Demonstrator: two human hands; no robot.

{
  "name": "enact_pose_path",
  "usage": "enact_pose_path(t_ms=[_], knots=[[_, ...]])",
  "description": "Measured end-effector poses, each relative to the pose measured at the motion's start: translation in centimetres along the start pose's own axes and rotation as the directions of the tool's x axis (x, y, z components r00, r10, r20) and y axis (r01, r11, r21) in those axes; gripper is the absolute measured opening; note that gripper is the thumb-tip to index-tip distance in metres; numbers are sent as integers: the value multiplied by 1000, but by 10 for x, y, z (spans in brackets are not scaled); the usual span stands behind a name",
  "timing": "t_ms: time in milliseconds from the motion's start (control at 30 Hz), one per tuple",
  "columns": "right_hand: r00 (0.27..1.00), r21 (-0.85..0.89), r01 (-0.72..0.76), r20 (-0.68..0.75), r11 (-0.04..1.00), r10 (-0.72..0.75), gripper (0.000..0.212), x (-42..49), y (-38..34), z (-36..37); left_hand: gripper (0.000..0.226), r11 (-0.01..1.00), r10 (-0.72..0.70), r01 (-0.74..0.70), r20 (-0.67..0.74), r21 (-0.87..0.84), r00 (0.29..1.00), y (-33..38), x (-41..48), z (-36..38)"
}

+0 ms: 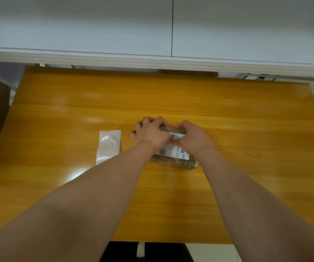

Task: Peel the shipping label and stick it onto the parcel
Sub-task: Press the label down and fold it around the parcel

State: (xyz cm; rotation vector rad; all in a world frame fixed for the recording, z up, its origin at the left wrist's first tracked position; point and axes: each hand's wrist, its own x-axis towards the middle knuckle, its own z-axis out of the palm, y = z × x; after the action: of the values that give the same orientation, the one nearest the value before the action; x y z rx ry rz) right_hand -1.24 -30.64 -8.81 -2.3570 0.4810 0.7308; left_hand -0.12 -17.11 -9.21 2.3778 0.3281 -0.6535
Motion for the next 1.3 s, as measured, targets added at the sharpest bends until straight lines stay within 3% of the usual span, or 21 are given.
enact_pose_path(t_ms=[433, 567, 700, 800, 867, 967, 1300], knots=[[996, 258, -83, -7, 963, 88, 13, 12, 0, -5, 24, 997, -57, 56, -5, -48, 998, 8, 2, 0], [997, 365, -50, -43, 930, 71, 29, 7, 11, -17, 26, 995, -96, 96, -15, -19, 995, 11, 1, 0], [999, 269, -27, 38, 963, 17, 53, 2, 24, -26, 41, 996, -20, 25, -50, 87, 999, 10, -4, 4], [994, 190, 16, 100, 982, -36, 74, 0, 26, -24, 68, 966, 150, -156, 43, 205, 988, 11, -6, 8], [992, 125, 49, 106, 991, -62, 82, 2, 26, -19, 76, 941, 191, -215, 114, 263, 975, 12, -7, 8], [992, 68, 73, 95, 995, -80, 83, 5, 26, -15, 76, 938, 169, -206, 153, 277, 974, 10, -6, 8], [999, 133, 29, 26, 991, -32, 68, 6, 27, -9, 51, 978, 115, -120, 40, 169, 993, 14, -5, 12]])
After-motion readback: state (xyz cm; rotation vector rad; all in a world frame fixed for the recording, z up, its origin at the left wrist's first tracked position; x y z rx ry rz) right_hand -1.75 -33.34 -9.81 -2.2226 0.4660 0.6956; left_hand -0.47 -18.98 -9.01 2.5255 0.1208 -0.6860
